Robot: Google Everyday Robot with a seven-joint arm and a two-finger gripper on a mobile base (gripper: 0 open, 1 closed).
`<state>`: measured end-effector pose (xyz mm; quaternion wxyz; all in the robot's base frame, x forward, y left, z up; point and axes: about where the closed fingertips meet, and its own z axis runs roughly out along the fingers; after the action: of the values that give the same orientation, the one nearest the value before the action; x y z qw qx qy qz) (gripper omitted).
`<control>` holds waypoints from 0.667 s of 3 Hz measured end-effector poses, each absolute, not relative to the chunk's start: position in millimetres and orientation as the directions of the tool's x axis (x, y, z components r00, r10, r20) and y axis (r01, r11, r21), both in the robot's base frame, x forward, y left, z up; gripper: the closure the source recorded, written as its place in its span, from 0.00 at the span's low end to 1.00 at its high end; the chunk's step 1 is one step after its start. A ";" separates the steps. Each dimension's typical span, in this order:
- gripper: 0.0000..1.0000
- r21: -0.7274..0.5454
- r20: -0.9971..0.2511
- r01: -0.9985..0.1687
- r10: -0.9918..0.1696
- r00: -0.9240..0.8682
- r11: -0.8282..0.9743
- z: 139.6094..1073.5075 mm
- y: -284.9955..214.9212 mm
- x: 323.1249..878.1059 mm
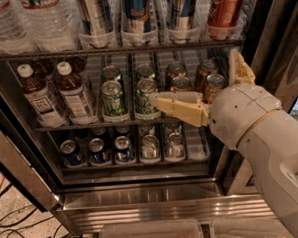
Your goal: Pick coke can from top shelf of fridge
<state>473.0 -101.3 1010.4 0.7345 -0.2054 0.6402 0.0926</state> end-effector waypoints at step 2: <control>0.00 -0.147 -0.978 -0.320 -0.089 0.188 0.936 1027.1 -128.1 474.2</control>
Offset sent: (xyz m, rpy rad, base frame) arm 0.0123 -0.0183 0.0087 0.0972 -0.0632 -0.0748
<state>474.2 -128.1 1027.1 0.7537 -0.1619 0.6324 0.0765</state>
